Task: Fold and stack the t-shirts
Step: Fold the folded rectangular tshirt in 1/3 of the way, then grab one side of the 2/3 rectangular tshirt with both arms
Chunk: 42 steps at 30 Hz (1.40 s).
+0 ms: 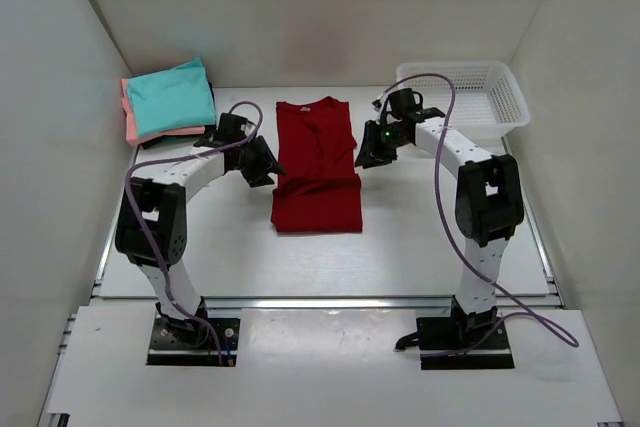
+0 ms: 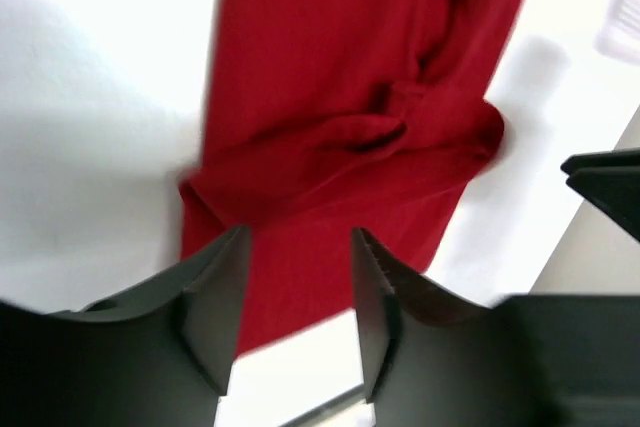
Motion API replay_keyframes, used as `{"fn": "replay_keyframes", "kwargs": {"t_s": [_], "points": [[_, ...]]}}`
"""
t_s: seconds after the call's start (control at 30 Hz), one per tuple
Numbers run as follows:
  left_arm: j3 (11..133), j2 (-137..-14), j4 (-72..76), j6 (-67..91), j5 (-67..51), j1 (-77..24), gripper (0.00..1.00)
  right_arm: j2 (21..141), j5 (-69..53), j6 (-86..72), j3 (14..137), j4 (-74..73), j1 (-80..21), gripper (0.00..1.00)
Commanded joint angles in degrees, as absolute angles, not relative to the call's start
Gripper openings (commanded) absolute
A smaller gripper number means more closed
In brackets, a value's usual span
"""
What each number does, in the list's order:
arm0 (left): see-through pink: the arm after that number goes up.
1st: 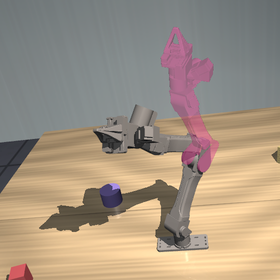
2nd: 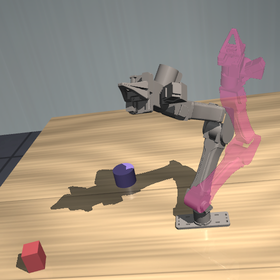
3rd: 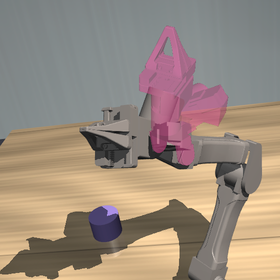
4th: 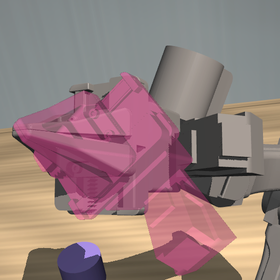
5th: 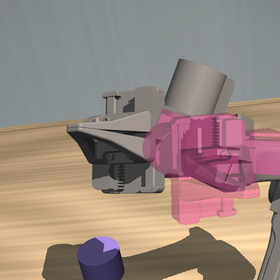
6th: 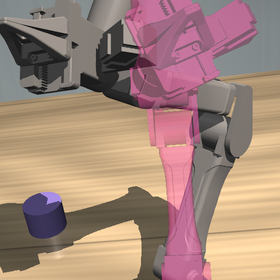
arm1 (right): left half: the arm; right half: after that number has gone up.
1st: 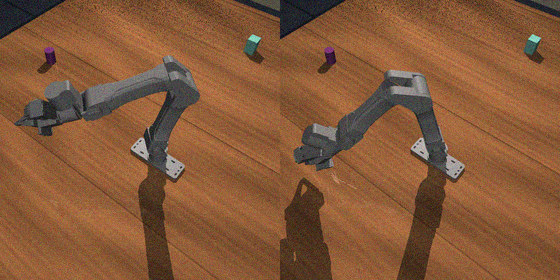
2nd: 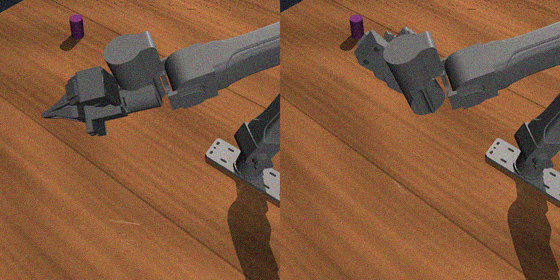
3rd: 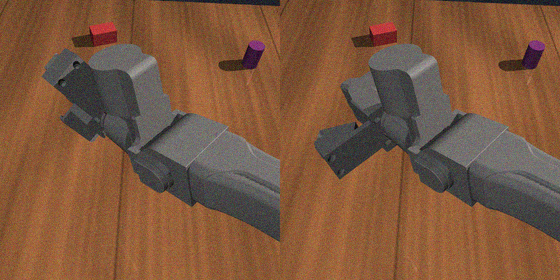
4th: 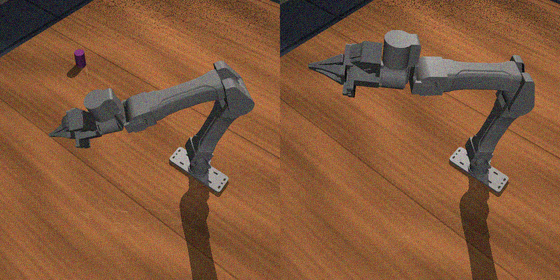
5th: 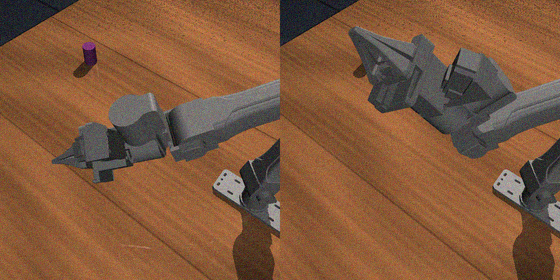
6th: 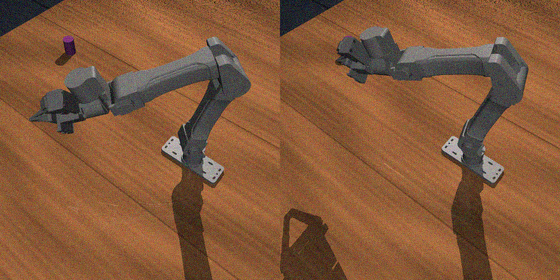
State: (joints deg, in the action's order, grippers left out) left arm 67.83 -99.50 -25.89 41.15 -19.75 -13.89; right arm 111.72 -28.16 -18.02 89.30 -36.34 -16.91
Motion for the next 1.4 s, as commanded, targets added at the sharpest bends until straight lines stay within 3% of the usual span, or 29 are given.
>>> {"fn": "replay_keyframes", "kwargs": {"t_s": [0.0,0.2,0.37,0.53,0.7,0.9,1.03,1.17,1.23,1.3,1.37], "points": [[71.1,-100.28,-21.46,42.0,-19.43,-12.4,0.57,112.85,-25.32,-17.31,93.61,-37.72,-14.24,0.27],[67.6,-97.05,-21.79,42.1,-18.02,-12.66,0.61,106.36,-23.64,-18.45,83.1,-34.99,-13.62,0.35],[53.2,-87.55,-19.34,45.52,-14.78,-15.2,0.61,94.6,-24.78,-22.49,66.05,-27.09,-16.52,0.41],[43.61,-80.08,-19.78,47.8,-7.39,-19.95,0.62,89.22,-26.89,-29.78,52.49,-19.88,-19.25,0.4],[40.78,-82.43,-16.53,51.5,-4.67,-24.34,0.62,92.11,-27.43,-33.04,51.07,-16.27,-22.41,0.47],[42.37,-89.46,-12.4,54.4,-1.32,-27.16,0.62,100.44,-30.93,-36.65,52.37,-11.16,-22.33,0.49],[43.86,-92.28,-9.32,55.11,-0.09,-27.33,0.49,104.94,-31.46,-36.3,54.49,-12.56,-23.99,0.47],[43.16,-92.2,-8.53,55.98,-0.09,-27.07,0.52,101.53,-28.22,-37.08,50.82,-13.36,-25.49,0.55],[42.02,-90.97,-7.39,56.25,1.14,-26.9,0.43,98.98,-27.07,-38.67,45.55,-8.56,-25.4,0.52],[40.17,-89.92,-6.68,56.34,1.14,-26.72,0.17,98.87,-28.91,-38.94,43.87,-6.43,-24.0,0.31],[38.24,-88.51,-6.68,55.81,0.27,-26.72,0.06,98.79,-29.61,-37.18,43.59,-6.94,-23.21,0.01]]}}
